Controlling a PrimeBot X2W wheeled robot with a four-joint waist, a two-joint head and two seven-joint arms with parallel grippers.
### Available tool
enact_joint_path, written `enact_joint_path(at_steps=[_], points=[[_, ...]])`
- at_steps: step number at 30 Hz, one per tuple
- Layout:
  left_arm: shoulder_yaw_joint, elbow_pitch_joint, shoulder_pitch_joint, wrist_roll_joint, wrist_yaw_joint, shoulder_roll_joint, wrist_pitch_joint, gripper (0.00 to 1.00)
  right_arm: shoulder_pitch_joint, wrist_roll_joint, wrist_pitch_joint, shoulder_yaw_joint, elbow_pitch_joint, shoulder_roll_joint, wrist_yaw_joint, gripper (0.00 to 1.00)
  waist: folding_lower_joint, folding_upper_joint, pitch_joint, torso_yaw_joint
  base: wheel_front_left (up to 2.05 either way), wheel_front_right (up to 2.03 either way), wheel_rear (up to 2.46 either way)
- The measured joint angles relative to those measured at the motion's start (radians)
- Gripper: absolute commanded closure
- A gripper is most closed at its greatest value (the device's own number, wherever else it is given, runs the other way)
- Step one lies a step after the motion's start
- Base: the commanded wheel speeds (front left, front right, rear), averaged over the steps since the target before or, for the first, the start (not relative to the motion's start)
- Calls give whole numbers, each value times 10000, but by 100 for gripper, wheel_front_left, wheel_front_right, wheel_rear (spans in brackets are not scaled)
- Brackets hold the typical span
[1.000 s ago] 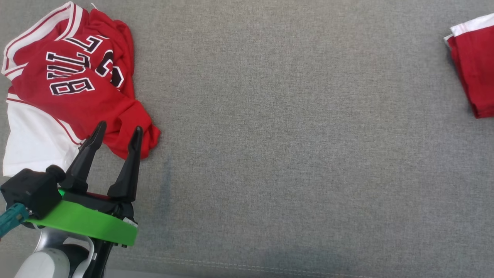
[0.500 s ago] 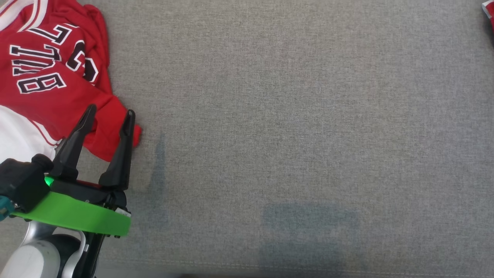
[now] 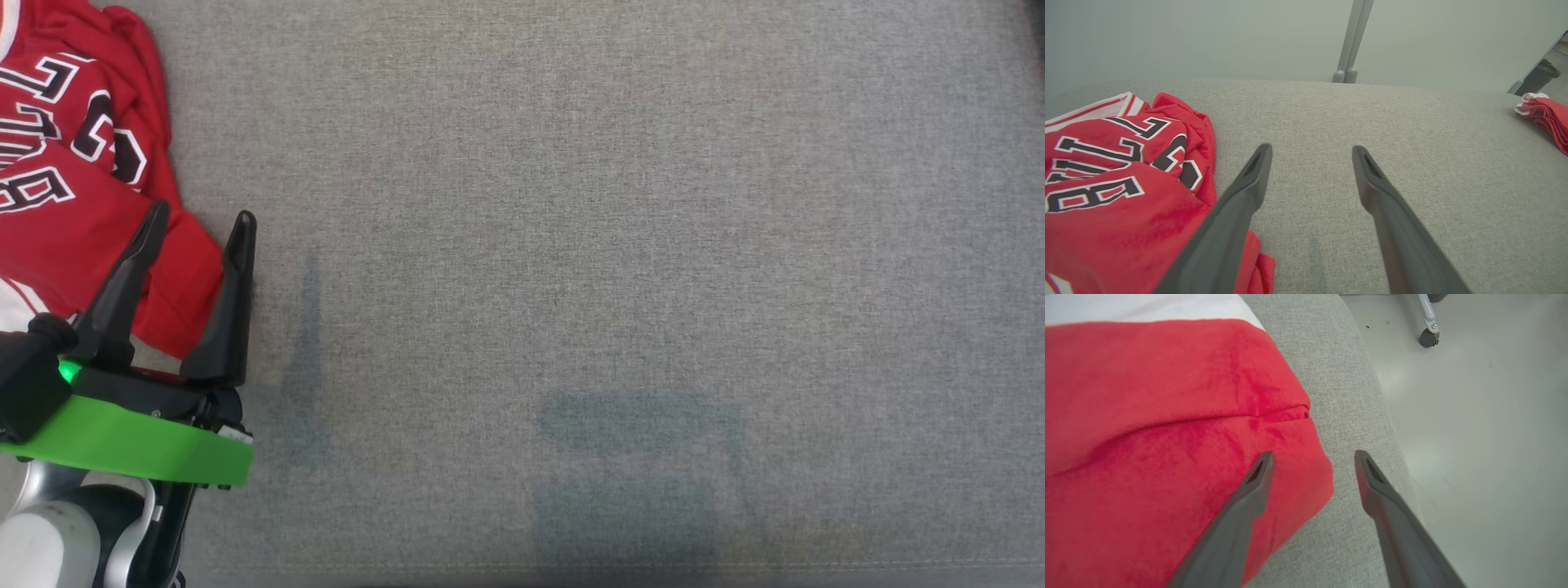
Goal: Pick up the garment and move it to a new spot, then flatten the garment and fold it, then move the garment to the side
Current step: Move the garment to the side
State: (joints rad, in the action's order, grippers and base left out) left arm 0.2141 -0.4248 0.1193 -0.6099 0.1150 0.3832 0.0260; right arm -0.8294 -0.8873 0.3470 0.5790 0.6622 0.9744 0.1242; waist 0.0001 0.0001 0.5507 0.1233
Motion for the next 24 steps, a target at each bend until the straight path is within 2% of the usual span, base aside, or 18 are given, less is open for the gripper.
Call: enact_joint_path(at_steps=[10, 14, 24], points=[[-81, 59, 93, 79, 4, 54, 86, 0, 443, 17, -1206, -305, 1103, -1149, 2, 0, 0, 0, -220, -342, 0, 0, 0], [-134, 299, 267, 104, 10, -2, -21, 0, 488, 324, -1919, -247, 878, -1237, 6, 0, -1, 0, -483, -447, 0, 0, 0], [-203, 1371, 235, 176, 12, -290, -640, 0, 862, 589, -4890, -571, -731, -1778, 8, 0, -1, 0, -1592, -693, 0, 0, 0]])
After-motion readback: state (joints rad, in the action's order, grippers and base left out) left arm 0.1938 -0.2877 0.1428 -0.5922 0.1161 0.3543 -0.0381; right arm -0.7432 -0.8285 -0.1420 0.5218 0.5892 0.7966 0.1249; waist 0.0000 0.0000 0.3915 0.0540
